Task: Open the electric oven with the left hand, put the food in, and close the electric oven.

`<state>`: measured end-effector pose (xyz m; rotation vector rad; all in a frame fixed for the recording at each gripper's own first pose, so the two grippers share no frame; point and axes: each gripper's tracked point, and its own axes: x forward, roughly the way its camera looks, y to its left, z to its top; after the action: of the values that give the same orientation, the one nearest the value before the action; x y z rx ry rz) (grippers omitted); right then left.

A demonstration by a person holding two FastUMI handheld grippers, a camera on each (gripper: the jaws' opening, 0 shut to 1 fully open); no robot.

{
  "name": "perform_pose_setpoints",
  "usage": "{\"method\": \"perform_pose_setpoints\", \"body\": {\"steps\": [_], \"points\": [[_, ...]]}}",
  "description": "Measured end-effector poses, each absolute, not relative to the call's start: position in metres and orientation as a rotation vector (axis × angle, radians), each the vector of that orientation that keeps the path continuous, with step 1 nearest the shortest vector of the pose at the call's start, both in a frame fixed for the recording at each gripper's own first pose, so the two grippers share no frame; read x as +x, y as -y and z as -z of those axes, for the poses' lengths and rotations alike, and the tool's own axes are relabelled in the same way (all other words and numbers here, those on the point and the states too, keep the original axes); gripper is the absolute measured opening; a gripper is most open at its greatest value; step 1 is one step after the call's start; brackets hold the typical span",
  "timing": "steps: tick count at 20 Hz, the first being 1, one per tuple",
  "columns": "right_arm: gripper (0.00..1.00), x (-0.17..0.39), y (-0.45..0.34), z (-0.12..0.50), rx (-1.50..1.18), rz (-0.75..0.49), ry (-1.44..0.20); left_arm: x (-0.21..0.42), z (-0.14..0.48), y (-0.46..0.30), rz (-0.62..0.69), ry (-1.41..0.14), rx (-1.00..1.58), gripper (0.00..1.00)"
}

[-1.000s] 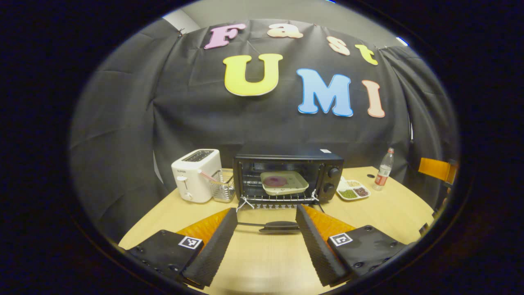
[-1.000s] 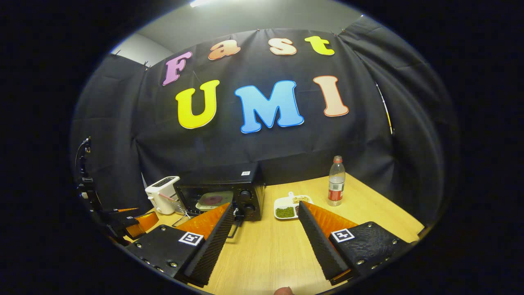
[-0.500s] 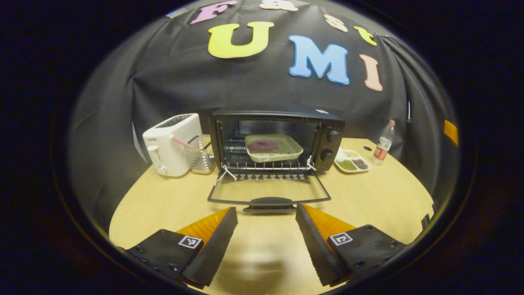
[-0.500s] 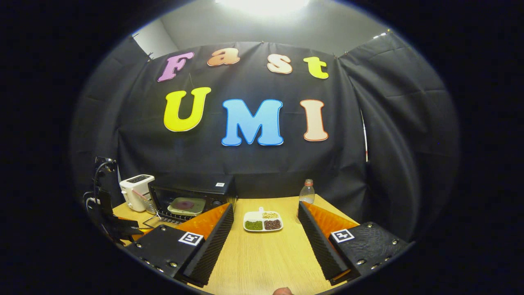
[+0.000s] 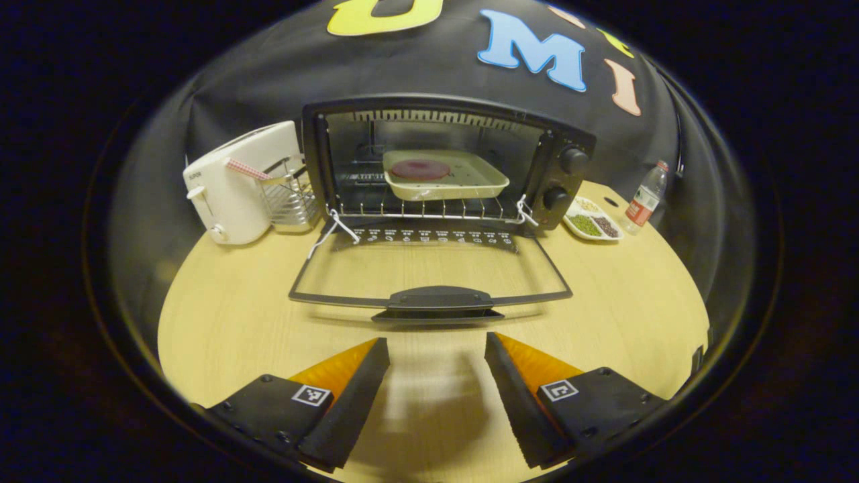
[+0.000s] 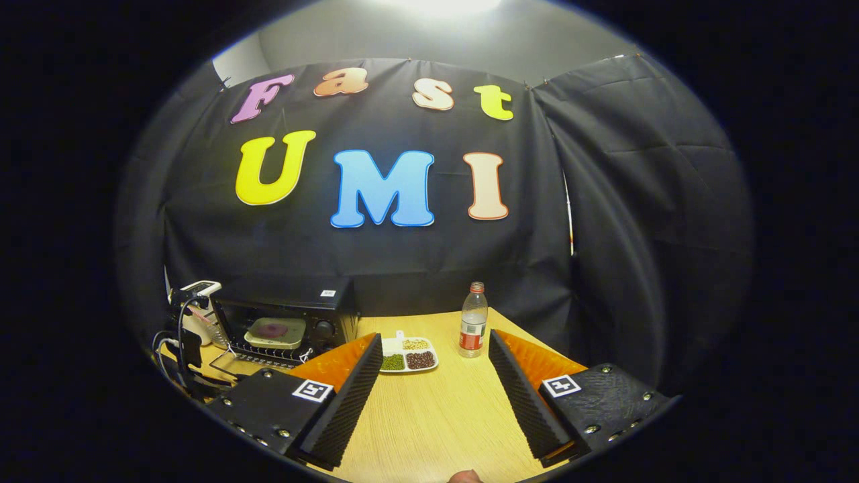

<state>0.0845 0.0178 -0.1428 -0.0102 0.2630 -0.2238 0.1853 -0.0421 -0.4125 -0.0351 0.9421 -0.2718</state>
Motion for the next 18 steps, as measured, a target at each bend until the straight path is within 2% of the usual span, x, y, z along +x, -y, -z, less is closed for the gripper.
{"method": "perform_pose_setpoints", "body": {"steps": [2,3,7,18], "points": [[0.98,0.084,-0.018,0.146,-0.011,0.235,-0.278,0.188,0.424,0.046,0.282,-0.977,-0.022,1.00],[0.98,0.084,-0.018,0.147,-0.017,0.241,-0.282,0.189,0.428,0.047,0.284,-0.993,-0.018,0.92],[0.98,0.084,-0.020,0.151,-0.047,0.253,-0.297,0.201,0.437,0.046,0.282,-0.995,0.024,1.00],[0.98,0.090,-0.031,0.146,-0.071,0.206,-0.287,0.199,0.422,0.051,0.226,-0.929,0.046,0.98]]}}
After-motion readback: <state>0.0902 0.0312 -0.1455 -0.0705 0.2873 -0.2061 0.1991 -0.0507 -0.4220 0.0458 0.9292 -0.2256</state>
